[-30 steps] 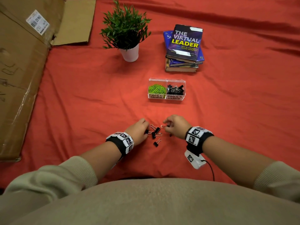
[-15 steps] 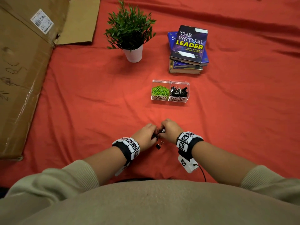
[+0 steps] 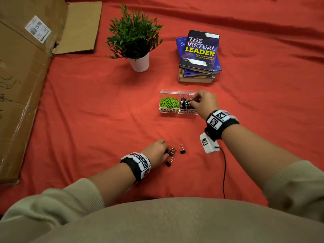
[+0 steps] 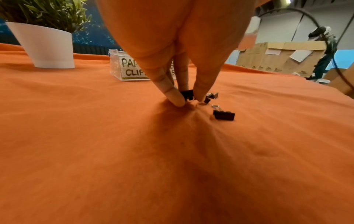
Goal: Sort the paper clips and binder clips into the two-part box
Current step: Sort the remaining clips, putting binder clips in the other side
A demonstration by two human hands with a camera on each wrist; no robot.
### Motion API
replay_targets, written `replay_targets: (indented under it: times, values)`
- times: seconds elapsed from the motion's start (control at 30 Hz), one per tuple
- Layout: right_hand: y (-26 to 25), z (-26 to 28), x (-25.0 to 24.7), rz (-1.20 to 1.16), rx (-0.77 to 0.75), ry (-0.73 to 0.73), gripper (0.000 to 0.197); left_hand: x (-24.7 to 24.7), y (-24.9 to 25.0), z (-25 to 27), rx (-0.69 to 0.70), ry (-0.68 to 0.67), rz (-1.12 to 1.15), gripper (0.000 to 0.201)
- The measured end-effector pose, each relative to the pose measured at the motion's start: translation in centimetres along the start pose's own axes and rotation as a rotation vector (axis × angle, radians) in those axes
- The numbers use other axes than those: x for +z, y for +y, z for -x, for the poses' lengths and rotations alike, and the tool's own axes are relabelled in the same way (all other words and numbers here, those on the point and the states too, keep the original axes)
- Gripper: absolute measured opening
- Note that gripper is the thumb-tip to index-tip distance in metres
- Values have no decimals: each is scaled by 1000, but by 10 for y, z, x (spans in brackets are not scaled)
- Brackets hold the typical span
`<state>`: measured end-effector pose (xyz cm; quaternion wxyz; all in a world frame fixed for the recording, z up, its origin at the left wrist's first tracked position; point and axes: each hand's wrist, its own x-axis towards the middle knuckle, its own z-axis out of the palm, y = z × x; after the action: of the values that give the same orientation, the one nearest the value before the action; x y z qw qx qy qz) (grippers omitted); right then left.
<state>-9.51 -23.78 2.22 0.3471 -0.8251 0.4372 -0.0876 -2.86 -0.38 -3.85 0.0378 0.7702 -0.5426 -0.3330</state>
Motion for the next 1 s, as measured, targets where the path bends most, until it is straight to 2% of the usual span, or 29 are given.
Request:
replay_targets:
  times: [0.1,0.23,0.33,0.43,0.5,0.57,0.7,0.8,0.9,1.0]
  values:
    - [-1,-22,-8,121,-29,22,11,-4,-2,-3,25,-4,52,29]
    - [3,-32,-2,311,-116,-130,20,-13,-3,-7,57,29,107,25]
    - [7,-26,0,279,-168,-117,25,-27,0,-15,66,89,142,19]
    - [13,-10,0,204,-242,-62,23,-46,6,-27,129,123,169,14]
    - [19,7,2,170,-276,-74,20,-61,11,-37,167,154,185,12]
    - [25,27,6,170,-274,-150,17,-76,16,-51,187,217,199,10]
    - [41,71,22,195,-210,-403,17,-103,25,-86,157,344,188,13]
    - [49,96,45,252,-217,-557,23,-111,31,-110,117,383,172,15]
    - [53,111,61,261,-226,-572,35,-109,40,-125,64,399,53,19]
    - [53,118,67,299,-270,-546,30,-104,47,-129,25,413,-4,21]
